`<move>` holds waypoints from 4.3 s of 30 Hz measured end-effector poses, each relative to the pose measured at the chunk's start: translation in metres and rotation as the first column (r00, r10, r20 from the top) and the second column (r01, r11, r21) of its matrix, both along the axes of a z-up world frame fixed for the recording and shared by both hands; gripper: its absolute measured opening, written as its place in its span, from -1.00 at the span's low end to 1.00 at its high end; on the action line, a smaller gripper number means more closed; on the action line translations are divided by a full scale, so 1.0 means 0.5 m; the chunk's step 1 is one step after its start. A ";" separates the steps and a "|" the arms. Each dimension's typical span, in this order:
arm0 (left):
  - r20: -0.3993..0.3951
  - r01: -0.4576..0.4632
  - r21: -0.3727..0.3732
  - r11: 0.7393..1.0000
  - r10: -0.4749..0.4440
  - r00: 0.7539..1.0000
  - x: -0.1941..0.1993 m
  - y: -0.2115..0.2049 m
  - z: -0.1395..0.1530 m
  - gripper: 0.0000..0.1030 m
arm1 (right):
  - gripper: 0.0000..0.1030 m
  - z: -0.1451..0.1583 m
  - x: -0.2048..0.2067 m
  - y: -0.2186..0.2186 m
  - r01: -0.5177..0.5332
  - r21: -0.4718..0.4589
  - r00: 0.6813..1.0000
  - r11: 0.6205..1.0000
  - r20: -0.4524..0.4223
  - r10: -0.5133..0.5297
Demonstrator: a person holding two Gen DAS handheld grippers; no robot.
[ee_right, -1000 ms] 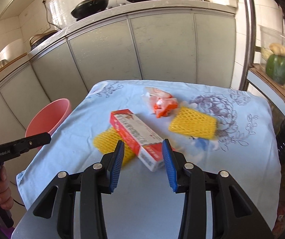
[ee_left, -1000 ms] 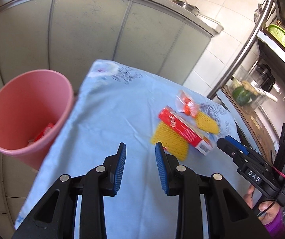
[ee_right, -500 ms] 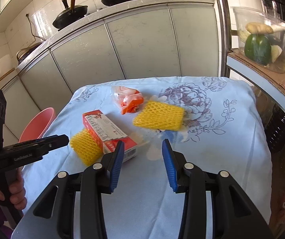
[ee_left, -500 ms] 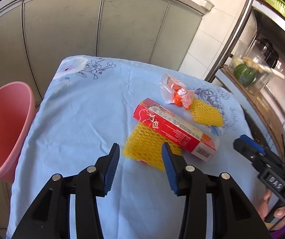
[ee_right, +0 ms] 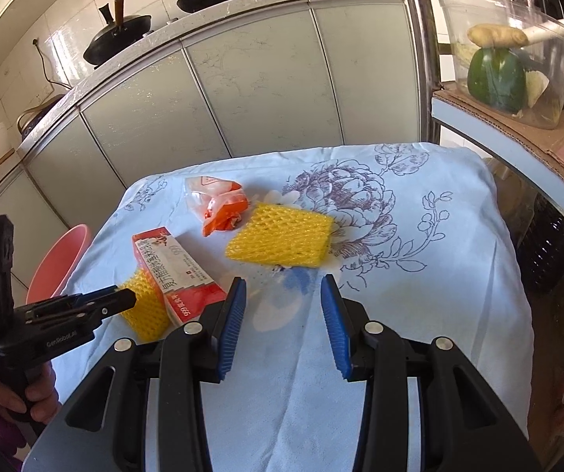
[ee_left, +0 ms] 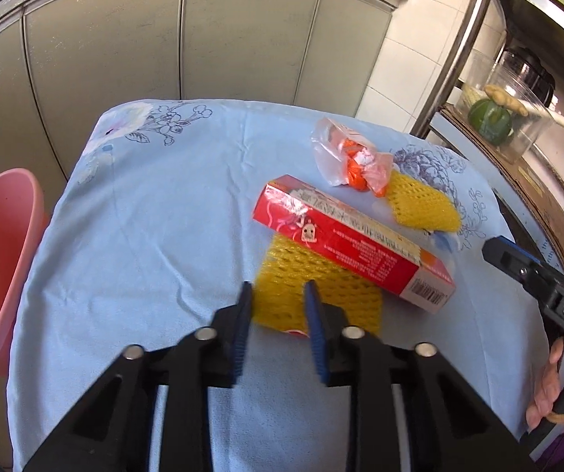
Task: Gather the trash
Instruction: 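Lower the left tool and close it on a yellow foam net sleeve, then close the right tool on the other yellow foam net sleeve, then lift both yellow net sleeves in both tools toward the pink bucket, then open both tools over the pink bucket to drop the net sleeves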
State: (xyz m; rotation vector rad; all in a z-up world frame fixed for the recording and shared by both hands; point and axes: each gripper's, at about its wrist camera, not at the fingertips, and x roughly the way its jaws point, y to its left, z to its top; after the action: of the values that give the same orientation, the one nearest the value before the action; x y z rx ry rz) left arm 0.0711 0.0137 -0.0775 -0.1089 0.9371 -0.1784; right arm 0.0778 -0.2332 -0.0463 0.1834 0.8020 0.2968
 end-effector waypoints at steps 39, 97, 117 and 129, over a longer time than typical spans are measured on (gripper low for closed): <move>0.124 -0.052 -0.137 0.989 0.070 0.990 -0.112 0.110 0.099 -0.87 | -0.88 -0.023 0.079 0.002 0.044 -0.017 0.999 0.999 -0.024 -0.044; 0.288 -0.183 -0.157 0.970 0.223 0.932 -0.201 0.237 0.197 -0.87 | -0.89 0.201 -0.054 0.205 -0.229 -0.006 0.946 0.973 0.233 0.224; 0.282 -0.413 -0.195 0.889 0.455 0.845 -0.263 0.448 0.168 -0.87 | -0.89 0.198 -0.003 0.475 -0.477 0.031 0.869 0.878 0.167 0.466; 0.220 -0.508 -0.134 0.851 0.526 0.822 -0.248 0.516 0.095 -0.87 | -0.89 0.102 0.009 0.630 -0.580 -0.017 0.813 0.814 0.044 0.581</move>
State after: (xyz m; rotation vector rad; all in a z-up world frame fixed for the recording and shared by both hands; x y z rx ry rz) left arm -0.0530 0.2715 -0.0299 -0.3943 0.6193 0.2801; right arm 0.0822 0.0816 0.0046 -0.0818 0.7972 0.8801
